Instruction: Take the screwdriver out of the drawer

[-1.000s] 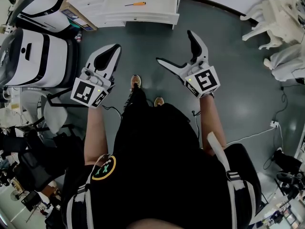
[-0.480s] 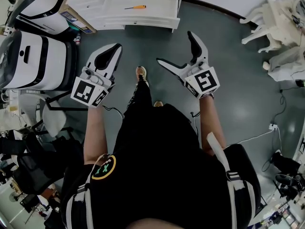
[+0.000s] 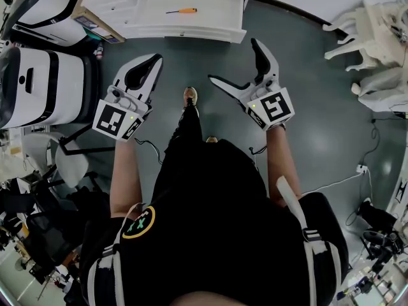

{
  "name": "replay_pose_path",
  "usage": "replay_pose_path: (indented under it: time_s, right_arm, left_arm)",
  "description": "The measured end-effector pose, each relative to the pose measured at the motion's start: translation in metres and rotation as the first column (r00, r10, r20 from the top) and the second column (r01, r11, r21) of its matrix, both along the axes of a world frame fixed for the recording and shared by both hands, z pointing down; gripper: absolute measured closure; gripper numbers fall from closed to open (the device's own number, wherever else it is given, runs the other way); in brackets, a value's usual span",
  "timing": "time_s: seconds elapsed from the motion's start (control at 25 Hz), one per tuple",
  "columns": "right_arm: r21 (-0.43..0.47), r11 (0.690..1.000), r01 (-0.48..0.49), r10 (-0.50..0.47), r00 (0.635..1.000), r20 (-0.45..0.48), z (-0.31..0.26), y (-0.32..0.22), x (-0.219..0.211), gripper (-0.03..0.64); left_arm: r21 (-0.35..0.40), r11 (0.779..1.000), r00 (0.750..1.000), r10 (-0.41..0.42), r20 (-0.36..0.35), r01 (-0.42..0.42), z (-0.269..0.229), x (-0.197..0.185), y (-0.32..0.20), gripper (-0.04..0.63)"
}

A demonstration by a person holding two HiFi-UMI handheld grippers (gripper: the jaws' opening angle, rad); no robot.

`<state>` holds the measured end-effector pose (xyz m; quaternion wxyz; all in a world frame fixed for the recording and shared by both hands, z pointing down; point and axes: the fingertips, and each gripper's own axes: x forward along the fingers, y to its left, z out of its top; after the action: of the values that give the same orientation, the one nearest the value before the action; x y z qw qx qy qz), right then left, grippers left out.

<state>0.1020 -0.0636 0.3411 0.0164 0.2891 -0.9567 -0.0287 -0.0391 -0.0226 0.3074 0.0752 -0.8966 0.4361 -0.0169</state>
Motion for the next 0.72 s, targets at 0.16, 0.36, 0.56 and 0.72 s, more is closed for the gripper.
replay_pose_path:
  time_s: [0.16, 0.36, 0.56, 0.72]
  right_arm:
    - [-0.004, 1.000, -0.003, 0.003, 1.000, -0.011, 0.004, -0.035, -0.017, 0.025]
    - [-0.018, 1.000, -0.002, 0.001, 1.000, -0.029, 0.009, -0.078, -0.035, 0.025]
    - [-0.029, 1.000, -0.003, 0.002, 0.999, -0.041, 0.013, -0.124, -0.055, 0.025]
    - [-0.038, 0.999, 0.006, -0.009, 0.998, -0.062, 0.019, -0.156, -0.073, 0.025]
  left_arm:
    - [0.003, 1.000, 1.000, 0.018, 0.012, -0.018, 0.003, -0.013, -0.035, 0.574]
    - [-0.013, 0.999, 0.999, 0.032, 0.006, -0.032, 0.009, -0.028, -0.081, 0.574]
    - [-0.026, 0.999, 0.999, 0.045, 0.011, -0.045, 0.015, -0.045, -0.125, 0.574]
    - [-0.040, 0.998, 0.998, 0.055, 0.007, -0.054, 0.022, -0.057, -0.158, 0.574]
